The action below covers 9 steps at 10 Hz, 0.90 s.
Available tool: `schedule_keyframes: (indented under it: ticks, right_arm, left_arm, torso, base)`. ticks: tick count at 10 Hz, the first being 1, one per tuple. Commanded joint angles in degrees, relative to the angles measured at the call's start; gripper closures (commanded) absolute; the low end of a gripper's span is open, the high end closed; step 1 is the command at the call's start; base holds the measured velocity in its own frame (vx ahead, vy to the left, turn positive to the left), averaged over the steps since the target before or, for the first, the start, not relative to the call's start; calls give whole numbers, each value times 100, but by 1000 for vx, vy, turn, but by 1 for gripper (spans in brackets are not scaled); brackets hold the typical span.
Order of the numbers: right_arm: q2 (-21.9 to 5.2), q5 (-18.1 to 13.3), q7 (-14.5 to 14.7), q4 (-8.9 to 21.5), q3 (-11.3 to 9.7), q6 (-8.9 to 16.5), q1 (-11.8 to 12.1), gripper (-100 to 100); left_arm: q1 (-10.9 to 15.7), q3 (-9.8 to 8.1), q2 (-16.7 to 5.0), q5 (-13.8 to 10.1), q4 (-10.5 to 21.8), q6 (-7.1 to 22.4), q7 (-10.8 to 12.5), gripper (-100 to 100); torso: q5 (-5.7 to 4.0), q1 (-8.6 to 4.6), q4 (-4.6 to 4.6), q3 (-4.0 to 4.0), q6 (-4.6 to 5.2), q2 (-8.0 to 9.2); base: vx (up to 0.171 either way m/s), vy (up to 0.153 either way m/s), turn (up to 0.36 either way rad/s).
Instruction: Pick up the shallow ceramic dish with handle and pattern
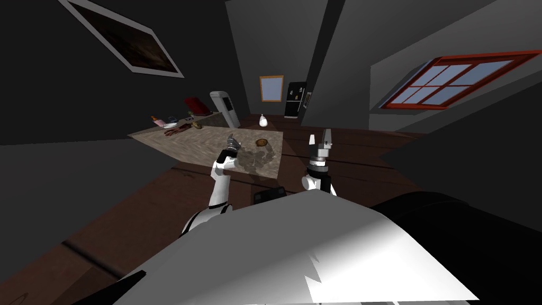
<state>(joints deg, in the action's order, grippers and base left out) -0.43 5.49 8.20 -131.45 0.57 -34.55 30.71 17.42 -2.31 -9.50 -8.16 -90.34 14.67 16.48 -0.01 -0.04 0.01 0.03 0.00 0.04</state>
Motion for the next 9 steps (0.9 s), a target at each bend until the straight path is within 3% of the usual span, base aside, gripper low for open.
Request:
schedule_keyframes:
  ticks: [1,2,3,4,5,6,8,9]
  right_arm:
    - [0,0,0,0,0,0,0,0]
    - [0,0,0,0,0,0,0,0]
    - [0,0,0,0,0,0,0,0]
    - [0,0,0,0,0,0,0,0]
    - [0,0,0,0,0,0,0,0]
    - [0,0,0,0,0,0,0,0]
    - [0,0,0,0,0,0,0,0]
    - [0,0,0,0,0,0,1,0]
  left_arm:
    - [170,0,25,6,255,98,-16,-100]
    - [434,5,15,-22,456,306,-42,-100]
    - [454,5,15,-22,597,306,-42,-100]
    - [718,10,5,-48,794,512,-78,-100]
    - [739,10,5,-48,952,512,-78,-100]
    - [965,15,-3,-72,1100,716,-124,-100]
    - [1024,15,-3,-72,1320,716,-124,-100]
    - [1295,22,-9,-94,1567,917,-178,-100]
  torso:
    - [0,0,0,0,0,0]
    - [0,0,0,0,-1,0]
    - [0,-1,0,0,0,0]
    - [0,0,-1,0,-2,-1]
    - [0,-2,0,-1,0,-2]
    - [0,-2,-1,-2,-2,-3]
    - [-1,-4,-2,-3,-2,-6]
    - [0,-1,-2,-4,-3,-6]
  base:
    - [-18,0,-25]
    - [-20,-1,-54]
    - [-15,-1,-28]
    - [-11,-4,-55]
    - [-6,-5,-33]
    - [-4,-11,-57]
    - [0,-8,-20]
    - [1,-13,-78]
